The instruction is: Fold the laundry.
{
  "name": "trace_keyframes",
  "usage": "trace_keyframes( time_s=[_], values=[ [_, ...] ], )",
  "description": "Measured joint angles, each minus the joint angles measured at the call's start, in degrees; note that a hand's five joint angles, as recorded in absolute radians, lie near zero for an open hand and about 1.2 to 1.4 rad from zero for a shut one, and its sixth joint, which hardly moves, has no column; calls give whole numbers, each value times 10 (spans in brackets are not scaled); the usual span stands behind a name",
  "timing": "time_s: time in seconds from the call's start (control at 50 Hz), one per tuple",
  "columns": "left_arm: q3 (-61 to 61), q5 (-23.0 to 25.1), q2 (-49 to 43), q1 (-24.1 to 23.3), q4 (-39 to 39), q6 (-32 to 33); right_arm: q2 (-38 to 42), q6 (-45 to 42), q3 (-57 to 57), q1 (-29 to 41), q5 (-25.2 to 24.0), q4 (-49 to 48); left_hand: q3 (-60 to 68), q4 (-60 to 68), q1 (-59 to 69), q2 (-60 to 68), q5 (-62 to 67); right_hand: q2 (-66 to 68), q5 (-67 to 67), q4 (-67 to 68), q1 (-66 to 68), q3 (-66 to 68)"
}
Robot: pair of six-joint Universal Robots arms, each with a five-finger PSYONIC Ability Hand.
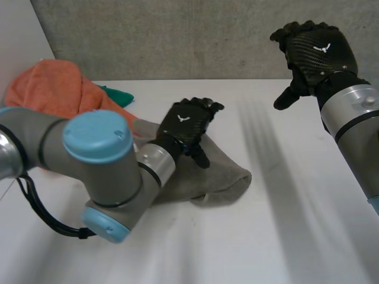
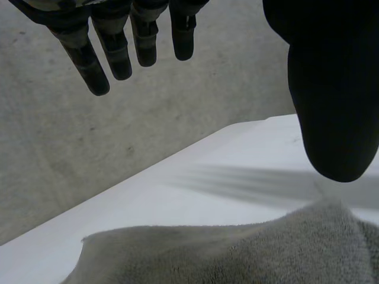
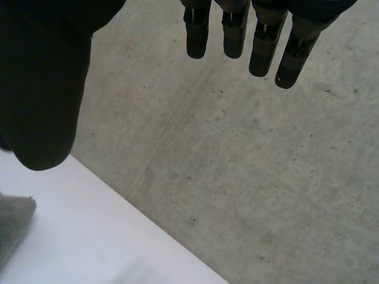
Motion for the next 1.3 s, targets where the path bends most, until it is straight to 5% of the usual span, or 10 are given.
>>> trace_keyframes(
  time_s=[0.4, 0.72, 0.8, 0.84, 0.92, 1.18, 1.3],
  values=[
    [-149, -44, 141, 152, -106, 8, 119, -174, -21, 39, -110, 157, 2, 13, 2, 13, 2, 0, 0, 0, 0, 0],
    [-235, -65, 131, 195, -116, 7, 289, -220, -119, 105, -75, 156, 18, 25, 28, 23, 15, 0, 0, 0, 0, 0],
    [-247, -64, 131, 196, -115, 6, 327, -220, -152, 107, -47, 156, 18, 25, 28, 23, 15, 146, 130, 137, 124, 150],
    [-249, -64, 133, 196, -114, 6, 334, -218, -163, 106, -34, 156, 18, 25, 28, 23, 15, 370, 326, 348, 311, 370],
    [-250, -64, 139, 195, -113, 6, 331, -214, -169, 103, -19, 157, 18, 25, 28, 23, 15, 542, 512, 535, 416, 544],
    [-249, -61, 155, 191, -113, 7, 219, -223, -63, 84, -17, 217, 18, 25, 28, 23, 15, 543, 522, 545, 417, 552],
    [-257, -59, 154, 189, -115, 8, 146, -220, -8, 67, -69, 325, 18, 25, 28, 23, 15, 543, 522, 545, 417, 552]
  ],
)
